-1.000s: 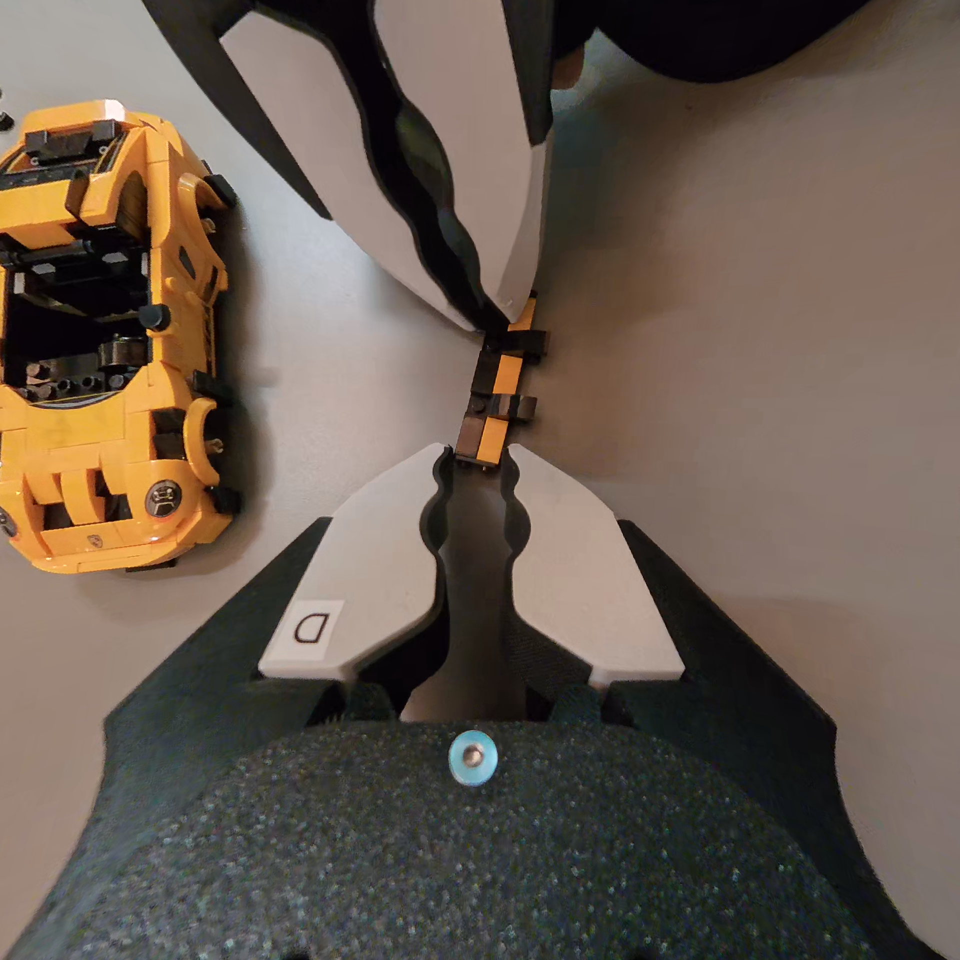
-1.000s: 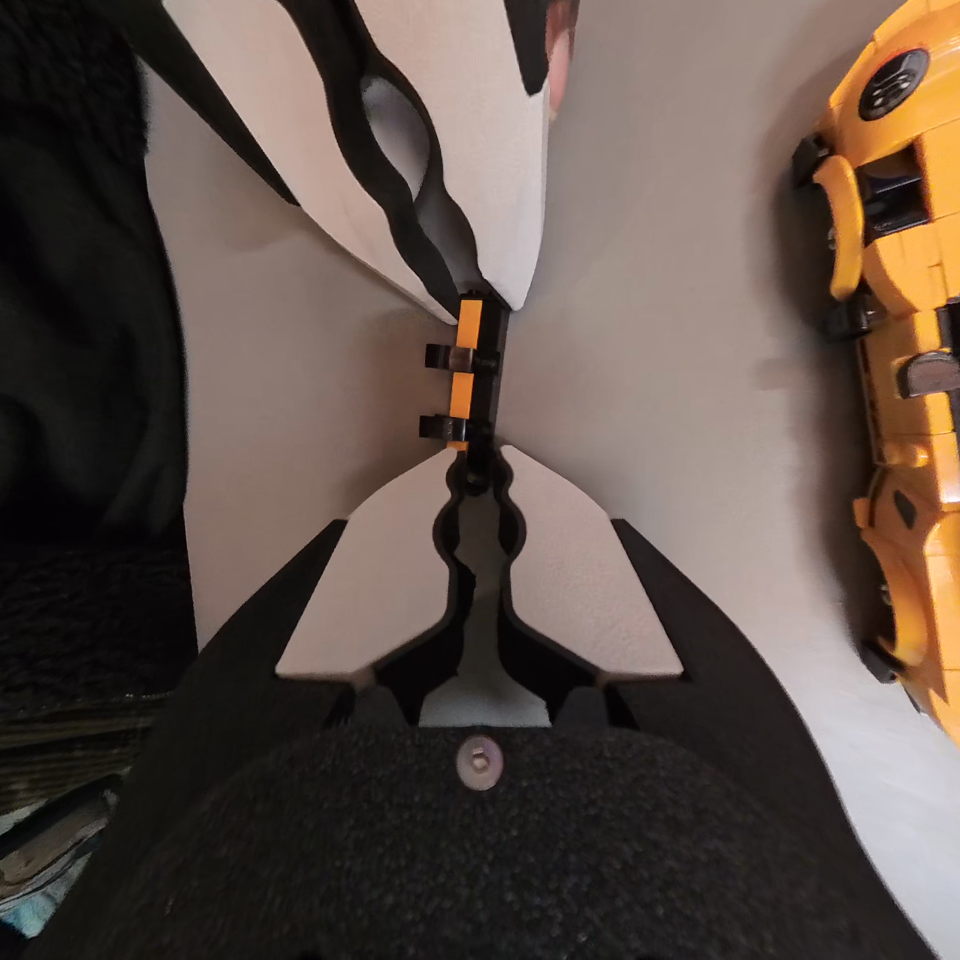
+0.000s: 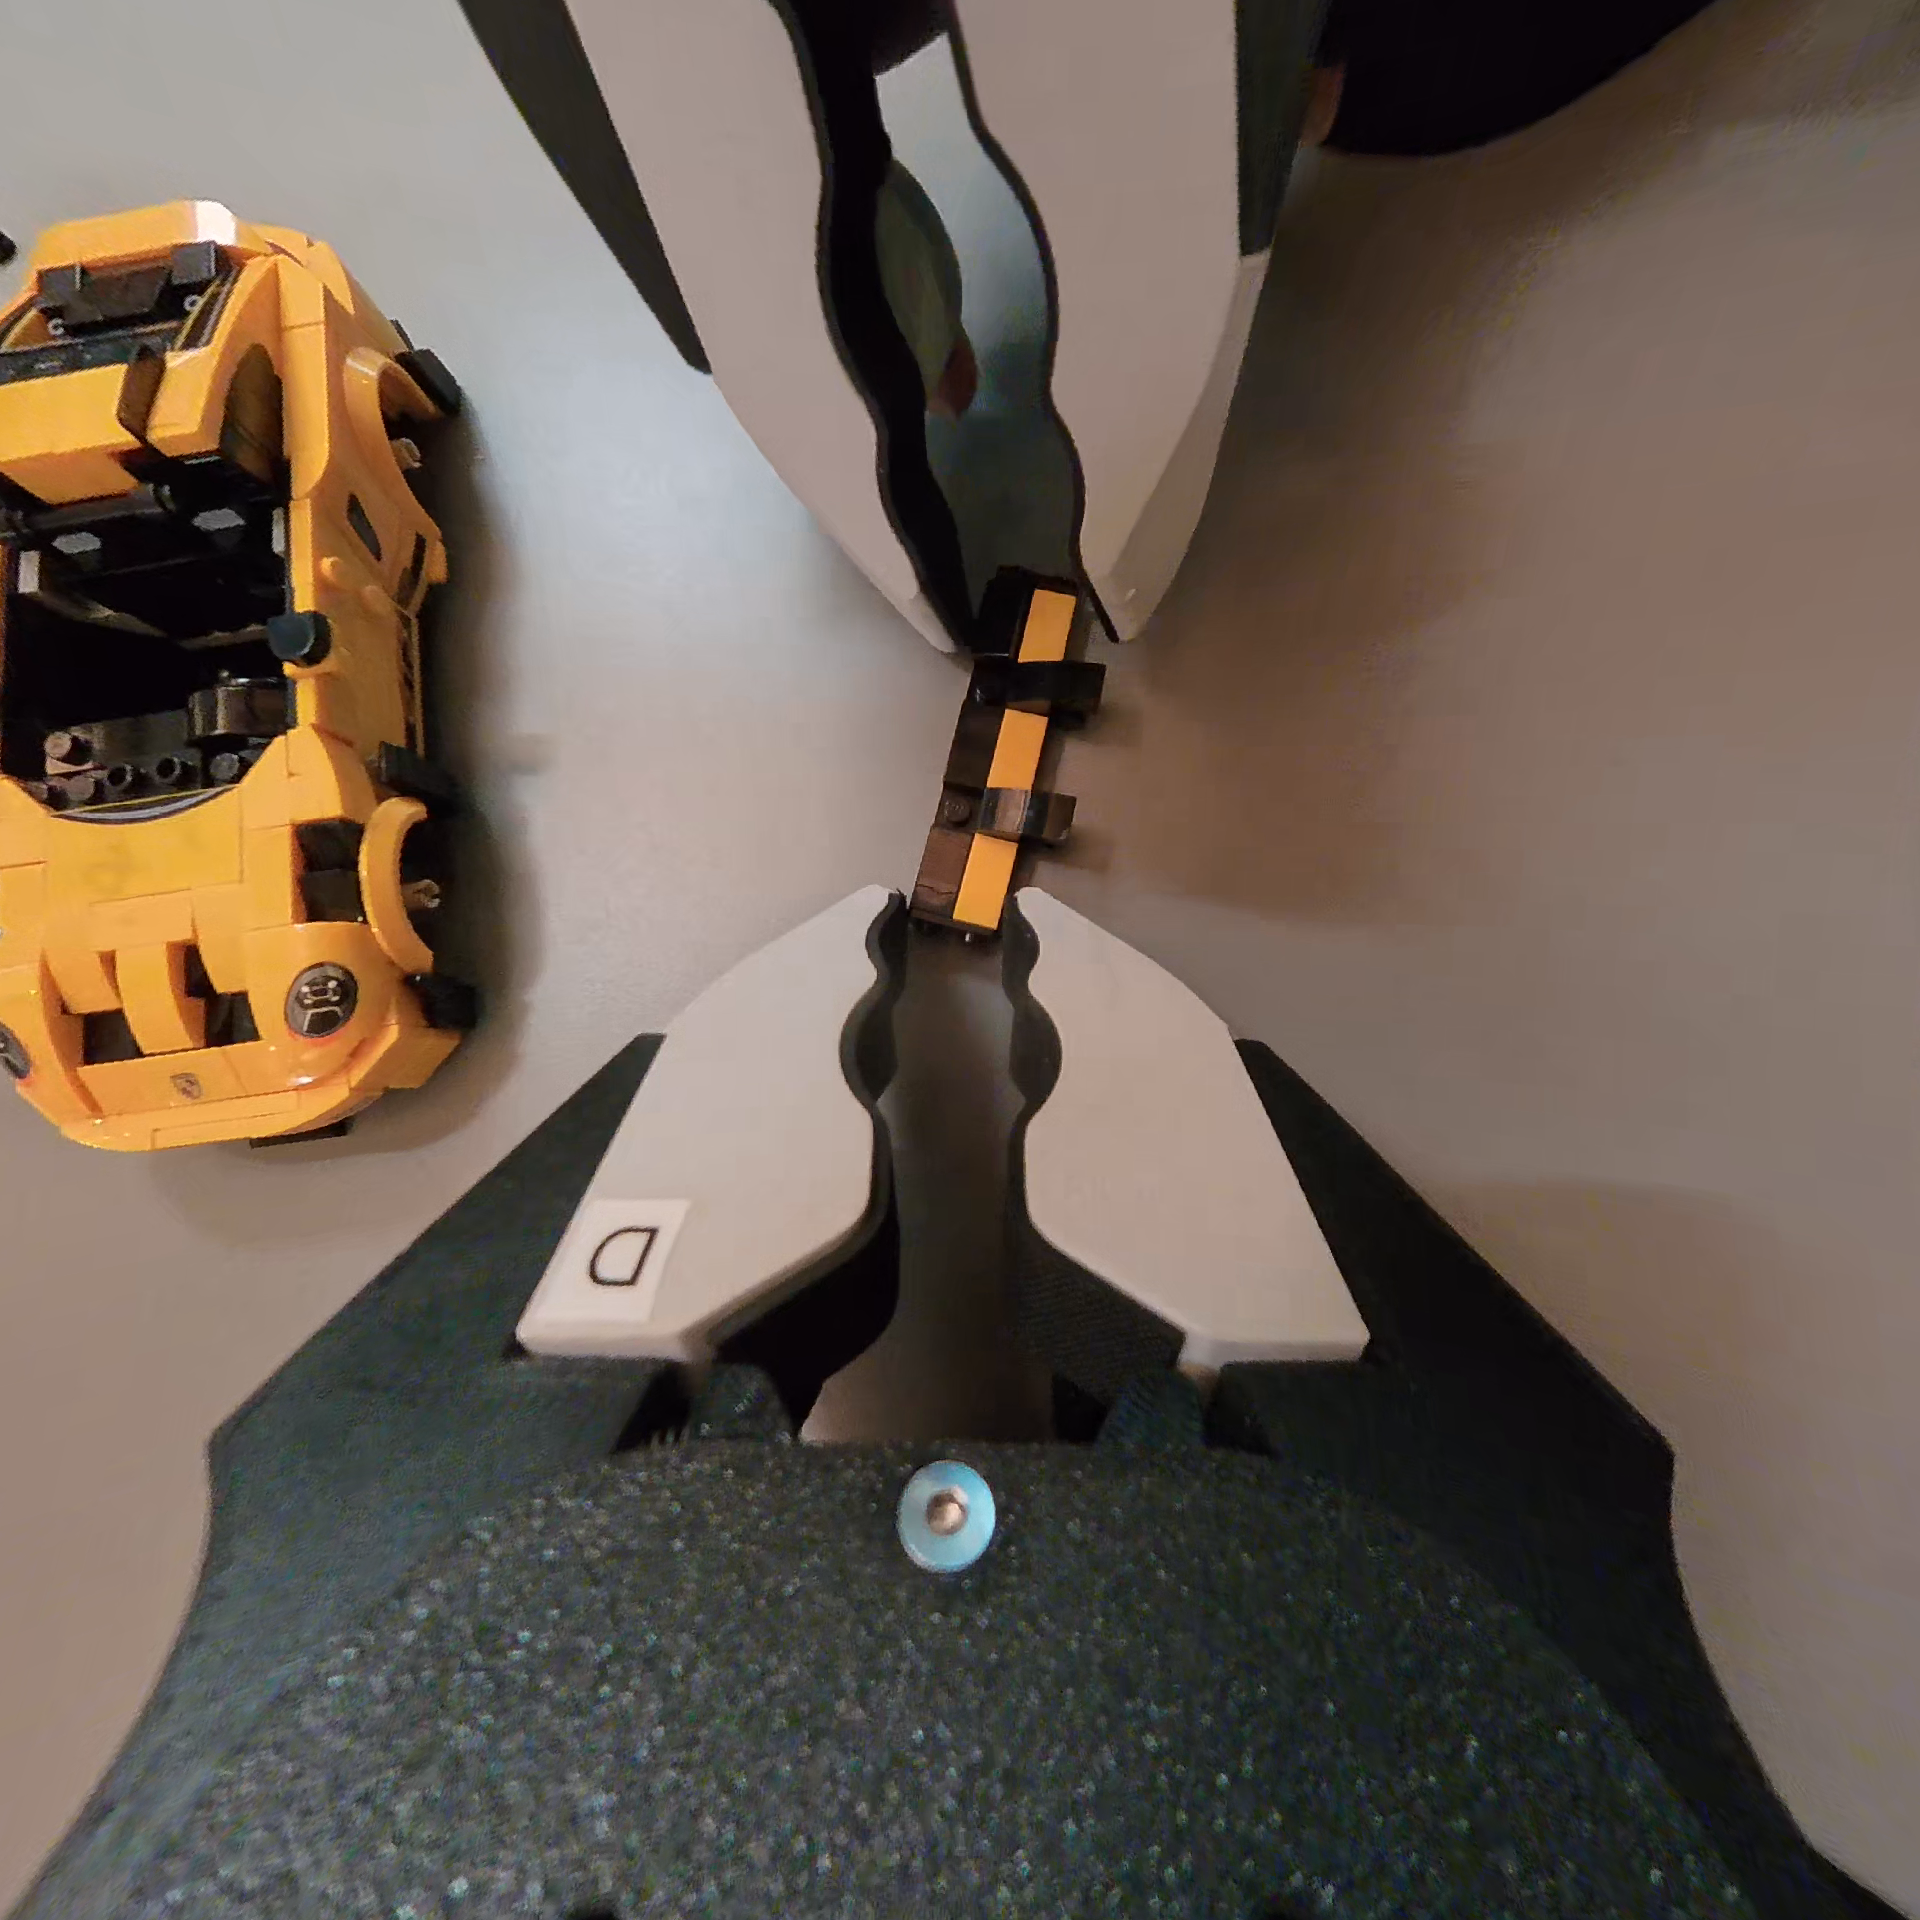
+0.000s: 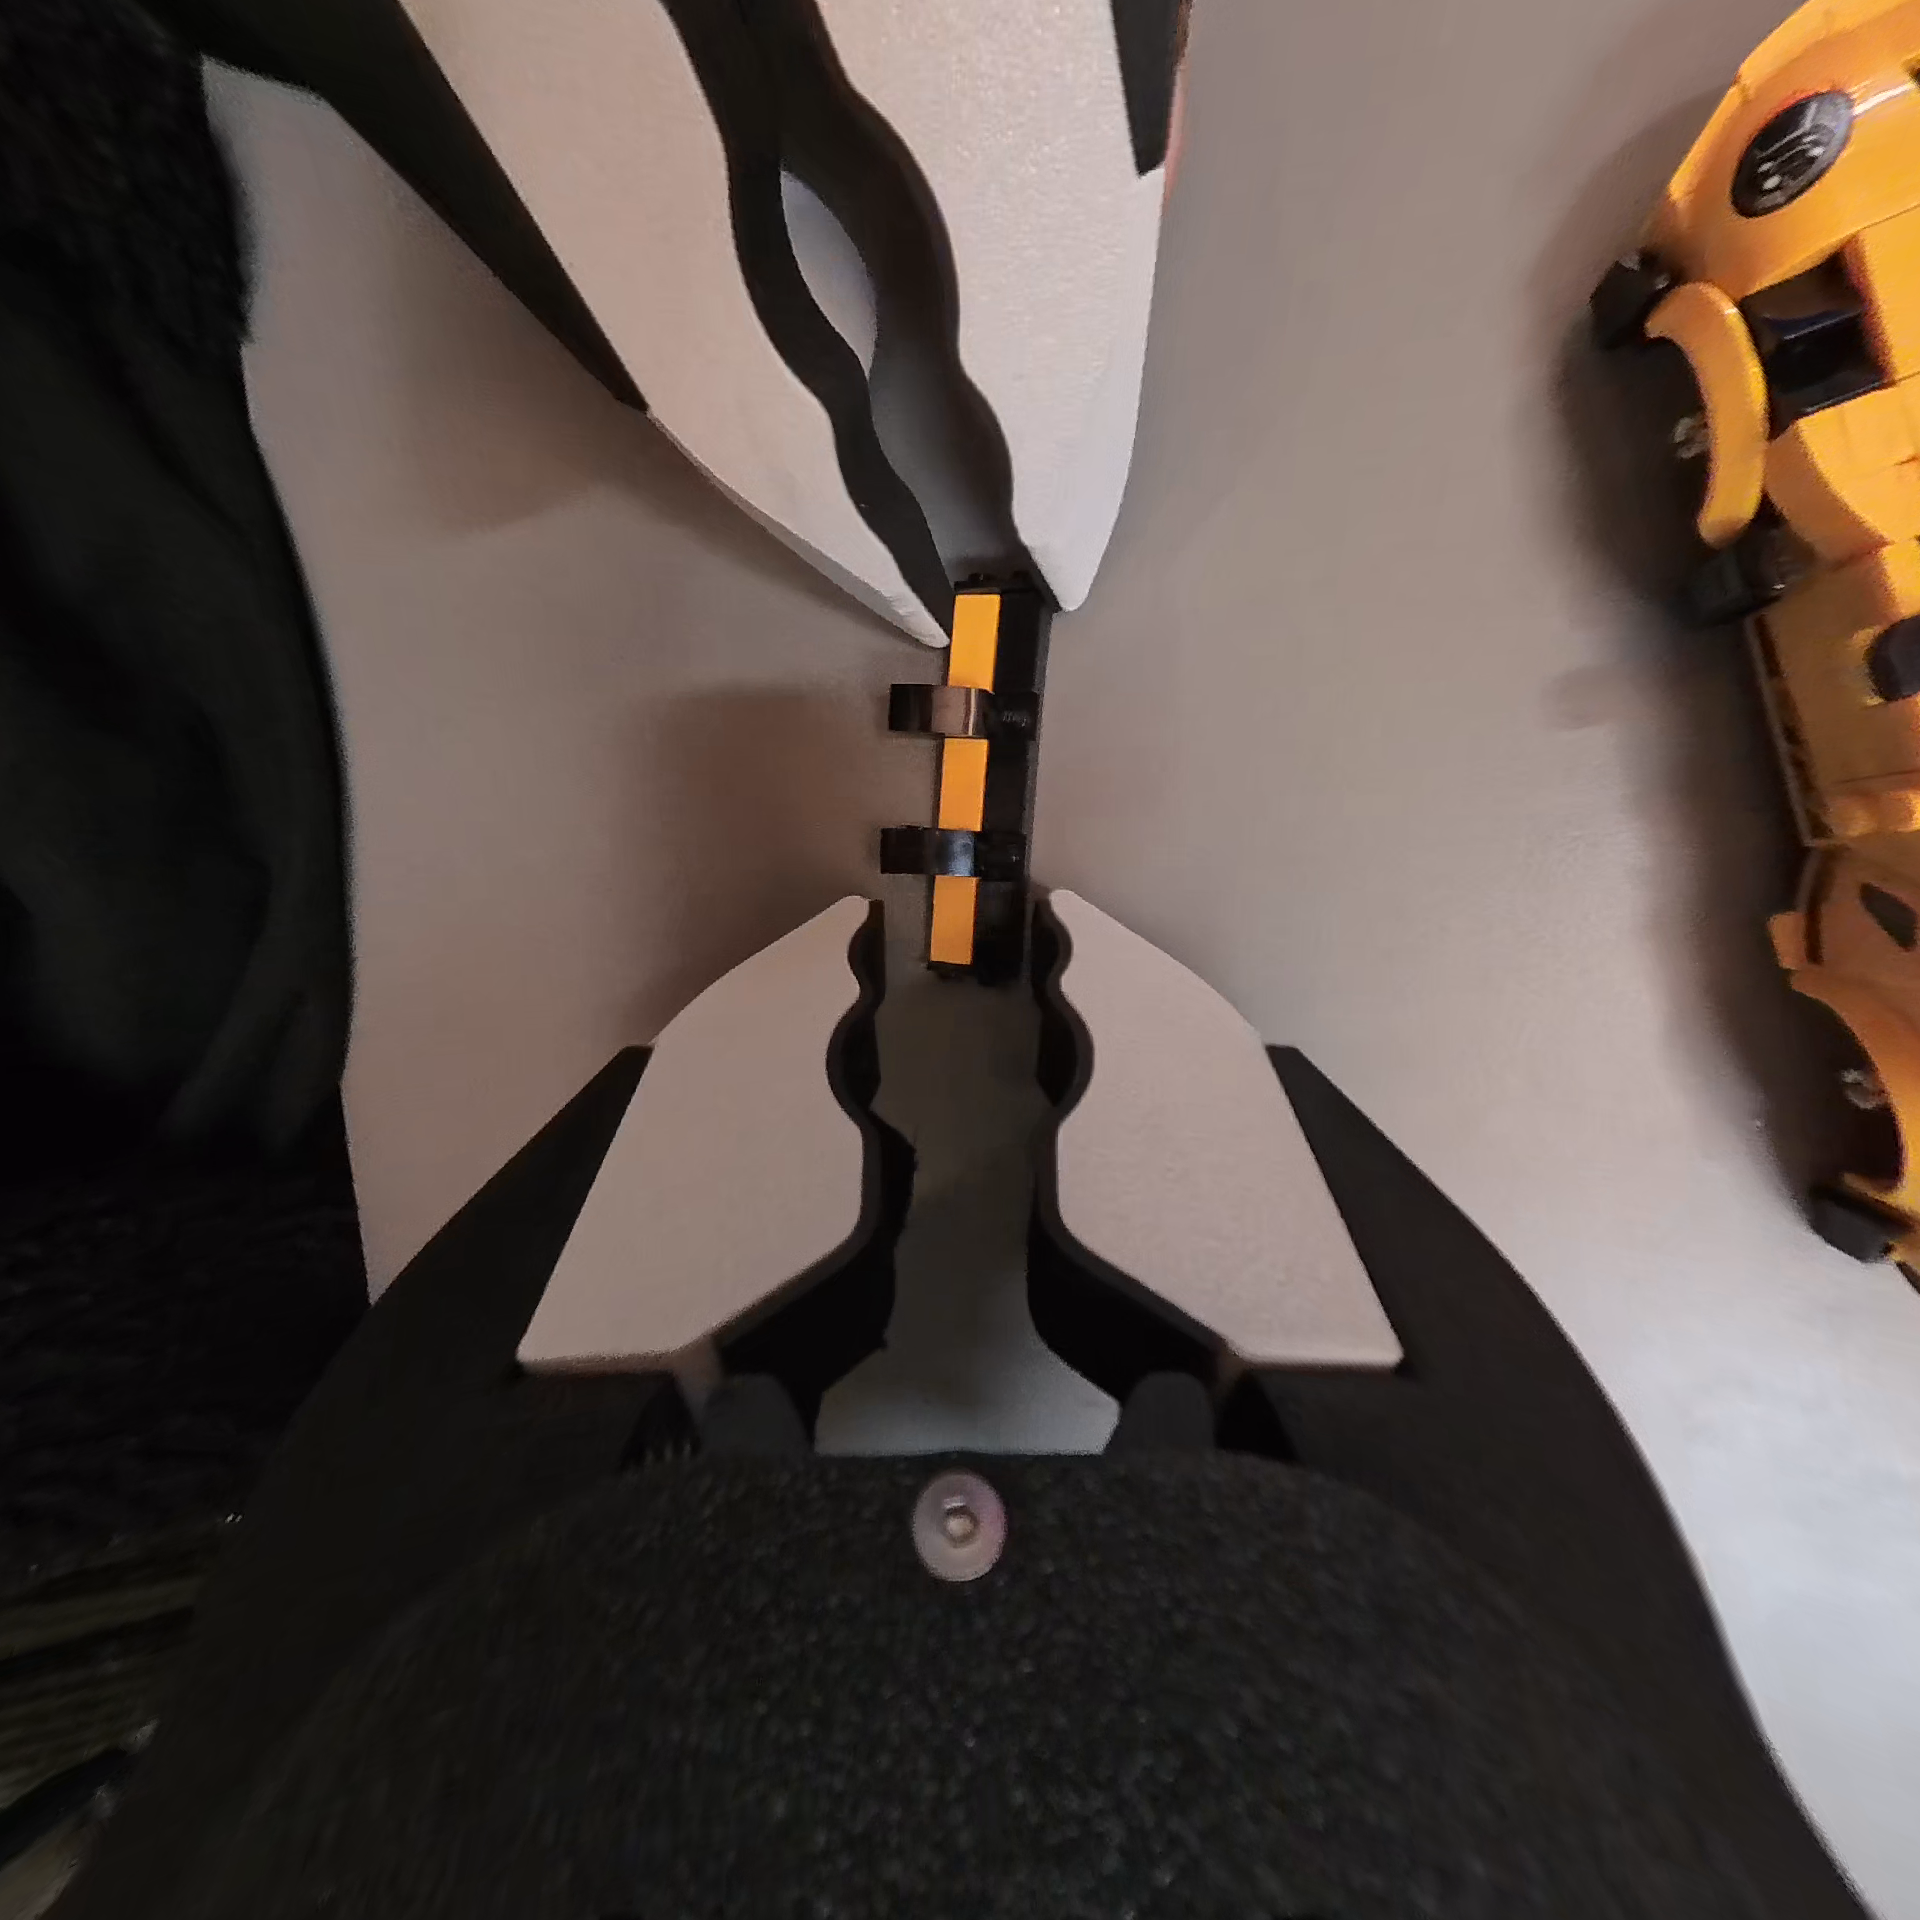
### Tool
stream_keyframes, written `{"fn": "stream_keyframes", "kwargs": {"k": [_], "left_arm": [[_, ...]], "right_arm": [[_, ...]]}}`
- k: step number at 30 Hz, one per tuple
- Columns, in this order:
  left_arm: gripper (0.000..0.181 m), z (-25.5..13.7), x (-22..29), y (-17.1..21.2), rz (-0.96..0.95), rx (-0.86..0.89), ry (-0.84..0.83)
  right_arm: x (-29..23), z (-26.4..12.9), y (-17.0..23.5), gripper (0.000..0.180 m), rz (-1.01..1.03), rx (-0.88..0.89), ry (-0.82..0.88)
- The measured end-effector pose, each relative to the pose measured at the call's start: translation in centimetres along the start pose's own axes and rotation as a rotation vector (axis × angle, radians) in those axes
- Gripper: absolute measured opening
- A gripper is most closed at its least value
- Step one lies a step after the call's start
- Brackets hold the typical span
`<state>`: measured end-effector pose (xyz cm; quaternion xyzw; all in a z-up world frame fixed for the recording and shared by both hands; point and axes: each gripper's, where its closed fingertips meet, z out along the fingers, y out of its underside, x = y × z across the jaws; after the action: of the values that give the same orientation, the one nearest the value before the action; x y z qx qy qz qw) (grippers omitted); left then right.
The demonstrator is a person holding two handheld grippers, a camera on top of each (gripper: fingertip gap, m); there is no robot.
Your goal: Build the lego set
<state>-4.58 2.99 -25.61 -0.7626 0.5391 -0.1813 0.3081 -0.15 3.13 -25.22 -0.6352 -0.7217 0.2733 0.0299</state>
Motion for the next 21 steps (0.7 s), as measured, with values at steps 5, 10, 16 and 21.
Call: {"fn": "stream_keyframes", "kwargs": {"k": [5,10,16,21], "left_arm": [[0.017,0.0,0.0,0.0,0.002,0.000,-0.001],[0.017,0.0,0.0,0.0,0.003,-0.001,-0.002],[0.017,0.0,0.0,0.0,0.003,-0.001,-0.003],[0.017,0.0,0.0,0.0,0.001,-0.001,-0.001]], "right_arm": [[0.1,-0.4,-0.1,0.028,0.009,0.038,0.023],[0.9,-1.4,-0.7,0.011,0.045,0.081,0.059],[0.8,-0.6,-0.5,0.000,0.026,0.042,0.067],[0.8,-0.4,-0.2,0.000,0.030,0.029,0.063]]}}
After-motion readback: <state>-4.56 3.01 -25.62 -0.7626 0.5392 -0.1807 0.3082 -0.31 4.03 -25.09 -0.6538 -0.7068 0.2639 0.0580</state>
